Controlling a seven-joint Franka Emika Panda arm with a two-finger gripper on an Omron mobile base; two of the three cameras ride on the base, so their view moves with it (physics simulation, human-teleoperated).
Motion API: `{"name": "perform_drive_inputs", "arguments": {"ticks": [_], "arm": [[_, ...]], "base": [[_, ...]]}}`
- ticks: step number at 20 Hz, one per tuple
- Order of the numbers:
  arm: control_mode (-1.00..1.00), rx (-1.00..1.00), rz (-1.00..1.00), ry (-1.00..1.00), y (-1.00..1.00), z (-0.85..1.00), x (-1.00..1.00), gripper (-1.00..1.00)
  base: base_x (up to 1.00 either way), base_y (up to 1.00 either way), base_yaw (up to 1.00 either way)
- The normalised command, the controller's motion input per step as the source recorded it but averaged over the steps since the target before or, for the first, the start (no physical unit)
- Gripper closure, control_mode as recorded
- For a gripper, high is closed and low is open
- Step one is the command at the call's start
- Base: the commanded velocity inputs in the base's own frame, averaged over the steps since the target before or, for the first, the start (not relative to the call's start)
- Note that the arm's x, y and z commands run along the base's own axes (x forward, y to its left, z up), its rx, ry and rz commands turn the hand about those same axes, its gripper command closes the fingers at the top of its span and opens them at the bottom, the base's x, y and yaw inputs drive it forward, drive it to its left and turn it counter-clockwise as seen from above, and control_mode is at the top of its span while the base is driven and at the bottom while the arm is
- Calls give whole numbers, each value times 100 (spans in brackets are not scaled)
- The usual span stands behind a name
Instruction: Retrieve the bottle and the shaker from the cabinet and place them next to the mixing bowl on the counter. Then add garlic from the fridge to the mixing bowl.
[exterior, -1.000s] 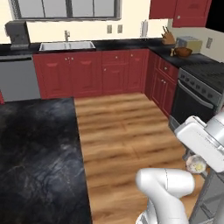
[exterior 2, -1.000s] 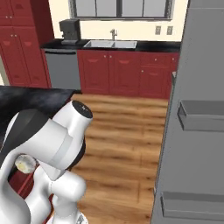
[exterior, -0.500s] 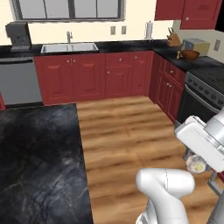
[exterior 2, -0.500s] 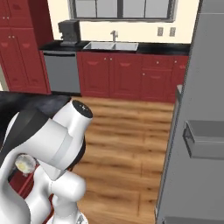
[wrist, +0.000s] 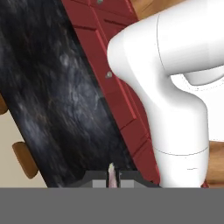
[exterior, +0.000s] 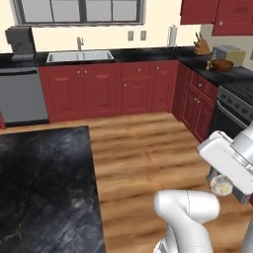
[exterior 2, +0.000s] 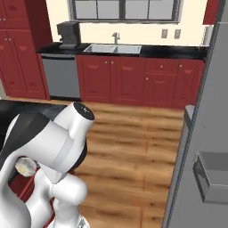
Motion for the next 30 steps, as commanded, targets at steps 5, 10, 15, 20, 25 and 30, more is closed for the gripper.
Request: {"name": "perform_drive_inputs", "arguments": {"ticks": [5,10,15,20,25,30], "arm": [[100,0,0,0,0,0,0,100],[100,0,0,0,0,0,0,100],[100,0,0,0,0,0,0,100],[100,0,0,0,0,0,0,100],[100,0,0,0,0,0,0,100],[100,0,0,0,0,0,0,100]], "base": [[57,4,0],[61,0,0],[64,1,-3],[63,0,-9],[63,0,-11],[62,0,-12]]}}
